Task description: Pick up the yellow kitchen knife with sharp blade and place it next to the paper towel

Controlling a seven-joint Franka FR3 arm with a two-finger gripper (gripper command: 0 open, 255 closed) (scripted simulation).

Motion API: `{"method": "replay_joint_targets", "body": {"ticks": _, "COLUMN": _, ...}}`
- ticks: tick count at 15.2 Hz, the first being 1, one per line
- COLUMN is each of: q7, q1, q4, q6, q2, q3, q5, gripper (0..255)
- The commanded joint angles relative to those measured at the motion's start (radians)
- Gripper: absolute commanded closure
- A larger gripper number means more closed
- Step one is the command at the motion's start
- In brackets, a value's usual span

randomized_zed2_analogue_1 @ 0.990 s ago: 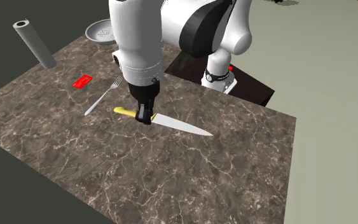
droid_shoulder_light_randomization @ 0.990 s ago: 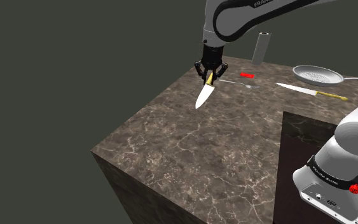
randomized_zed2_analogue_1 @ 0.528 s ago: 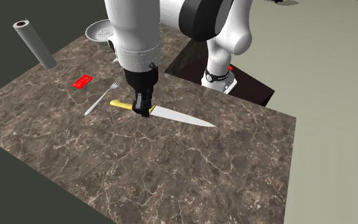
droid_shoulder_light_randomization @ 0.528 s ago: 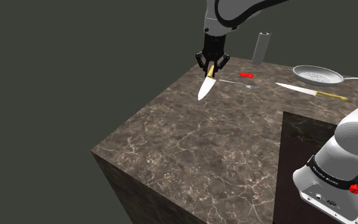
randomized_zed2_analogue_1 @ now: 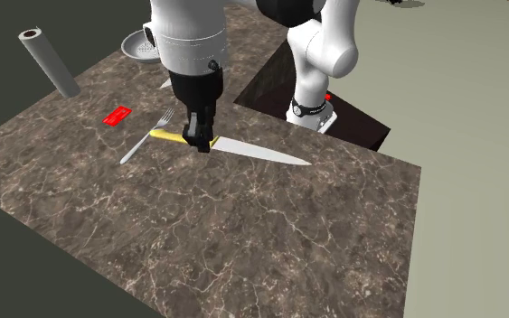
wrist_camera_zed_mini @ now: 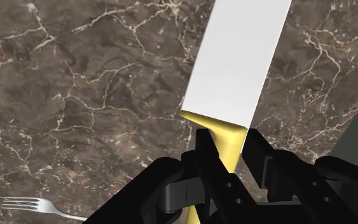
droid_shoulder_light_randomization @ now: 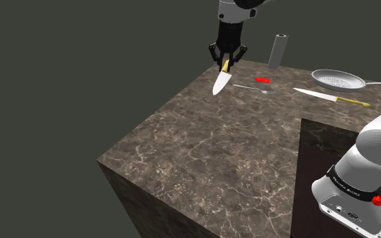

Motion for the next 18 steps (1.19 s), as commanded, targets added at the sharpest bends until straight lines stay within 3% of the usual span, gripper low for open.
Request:
{"method": "replay_joint_targets", "body": {"ticks": 1, "q7": 0.0, "q1": 0.0, "q4": 0.027, "q6": -0.026, "q2": 0.001, "q3": 0.0, "q5": -0.001, "gripper": 255}}
{"method": "replay_joint_targets", "body": {"ticks": 15, "q7": 0.001, "q1": -0.005, "q4": 0.232, "q6": -0.213, "q2": 0.021, "q3": -0.004, "q5": -0.01, "gripper": 255}}
{"method": "replay_joint_targets", "body": {"ticks": 18, "q7": -0.078, "q1": -0.033, "q4": 0.198, "q6": -0.207, "q2": -0.009, "q3": -0.053, "q5": -0.004, "gripper": 255}}
